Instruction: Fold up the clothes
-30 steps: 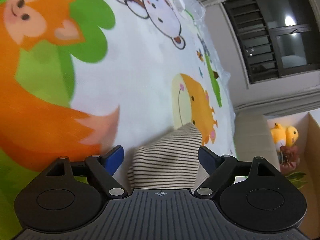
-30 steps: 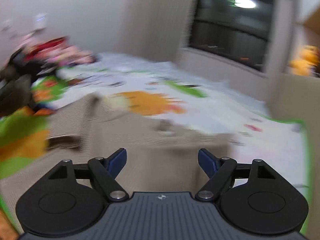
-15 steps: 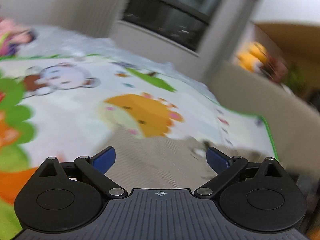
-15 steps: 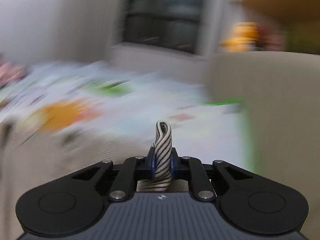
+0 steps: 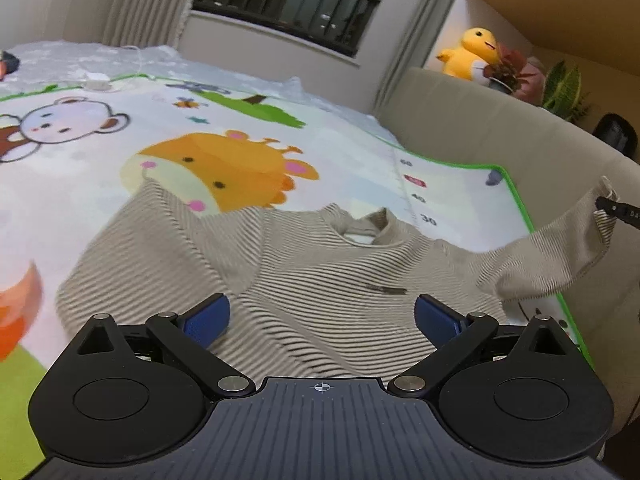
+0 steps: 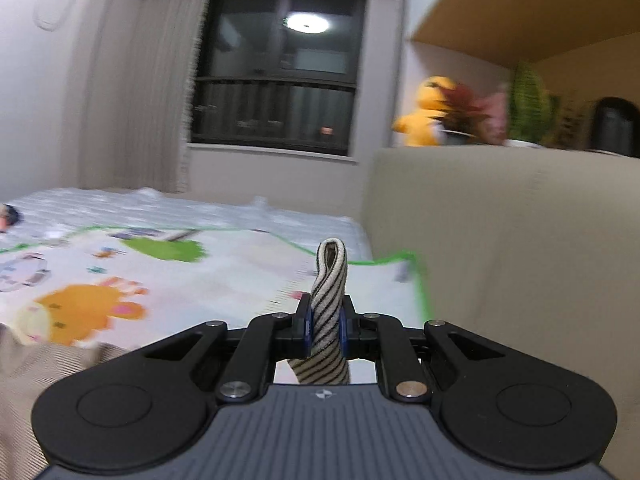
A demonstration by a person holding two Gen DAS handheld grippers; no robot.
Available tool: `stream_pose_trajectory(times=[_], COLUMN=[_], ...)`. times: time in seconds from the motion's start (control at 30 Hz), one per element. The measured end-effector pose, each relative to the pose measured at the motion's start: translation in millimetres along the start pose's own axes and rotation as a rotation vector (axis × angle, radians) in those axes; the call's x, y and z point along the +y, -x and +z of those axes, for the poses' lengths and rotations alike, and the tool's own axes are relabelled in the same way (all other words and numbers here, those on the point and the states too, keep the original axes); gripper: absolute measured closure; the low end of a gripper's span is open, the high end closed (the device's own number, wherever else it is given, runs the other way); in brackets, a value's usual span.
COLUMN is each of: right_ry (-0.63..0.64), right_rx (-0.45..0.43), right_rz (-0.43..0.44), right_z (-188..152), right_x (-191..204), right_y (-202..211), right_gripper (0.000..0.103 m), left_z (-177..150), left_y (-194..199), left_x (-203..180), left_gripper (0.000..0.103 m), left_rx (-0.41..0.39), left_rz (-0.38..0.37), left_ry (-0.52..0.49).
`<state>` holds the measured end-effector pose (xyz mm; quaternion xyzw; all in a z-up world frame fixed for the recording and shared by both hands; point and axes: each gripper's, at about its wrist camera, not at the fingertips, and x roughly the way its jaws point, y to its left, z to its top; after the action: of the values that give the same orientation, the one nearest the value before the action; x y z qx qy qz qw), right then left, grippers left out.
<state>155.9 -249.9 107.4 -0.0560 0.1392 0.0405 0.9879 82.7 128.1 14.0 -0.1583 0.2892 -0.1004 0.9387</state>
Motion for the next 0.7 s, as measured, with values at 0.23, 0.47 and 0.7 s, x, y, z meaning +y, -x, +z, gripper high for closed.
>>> stream_pose_trajectory(times=[0.23, 0.47, 0.7], right_ry=[0.040, 0.059, -0.001], right_rx=[-0.022, 0.012, 0.021], right_rz=[0.239, 0.394, 0.458], right_z=[21, 23, 26], right_x=[97, 169, 195], right_y=[-21, -39, -52], right_gripper=[0.091, 0.091, 0.069], left_z=[2, -4, -18], left_y=[27, 45, 55], left_x=[24, 42, 29], left_gripper=[0.000, 0.000, 0.000], left_rx=[-0.005, 0.003, 0.034], left_rz=[0.085, 0.131, 0.111], left_ry=[-0.025, -0.015, -0.162])
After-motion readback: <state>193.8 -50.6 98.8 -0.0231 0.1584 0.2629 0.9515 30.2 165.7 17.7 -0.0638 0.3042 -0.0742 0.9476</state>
